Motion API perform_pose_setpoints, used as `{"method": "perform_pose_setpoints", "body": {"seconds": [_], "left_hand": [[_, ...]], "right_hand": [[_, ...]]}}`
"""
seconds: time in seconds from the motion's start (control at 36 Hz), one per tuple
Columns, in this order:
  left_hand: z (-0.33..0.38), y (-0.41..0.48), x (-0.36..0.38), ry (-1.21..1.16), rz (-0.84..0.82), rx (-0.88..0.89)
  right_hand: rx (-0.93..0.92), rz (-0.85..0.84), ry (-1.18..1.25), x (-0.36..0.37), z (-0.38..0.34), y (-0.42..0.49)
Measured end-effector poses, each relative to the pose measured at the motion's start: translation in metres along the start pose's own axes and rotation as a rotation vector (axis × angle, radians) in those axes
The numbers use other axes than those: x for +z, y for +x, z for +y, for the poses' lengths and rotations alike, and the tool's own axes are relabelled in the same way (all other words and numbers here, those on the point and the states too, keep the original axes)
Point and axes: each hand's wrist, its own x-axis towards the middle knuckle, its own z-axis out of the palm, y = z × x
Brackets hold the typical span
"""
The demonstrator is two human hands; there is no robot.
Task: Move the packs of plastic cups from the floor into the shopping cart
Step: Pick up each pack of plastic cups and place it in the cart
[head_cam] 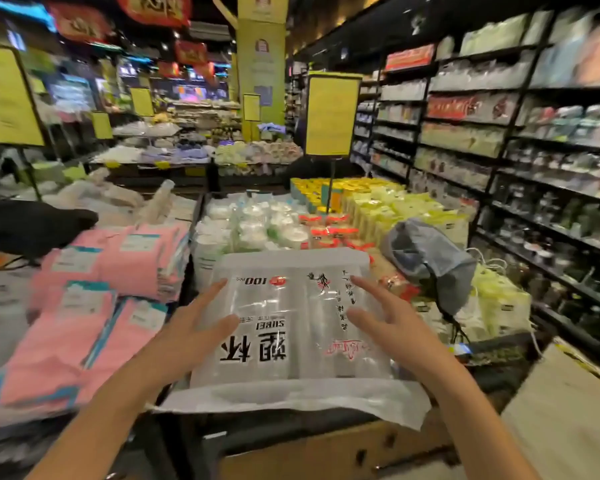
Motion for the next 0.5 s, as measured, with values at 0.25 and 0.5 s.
{"method": "perform_pose_setpoints", "body": {"seconds": [0.25, 0.5], "left_hand": [[-0.079, -0.078, -0.14, -0.058, 0.306, -0.183], [-0.16, -0.18, -0.285, 0.037, 0.553, -0.399]], "right_hand": [[-0.197, -0.295, 0.055, 0.144, -0.105, 0.048], [-0.376, -0.535, 0.064, 0.321, -0.228, 0.064]]}}
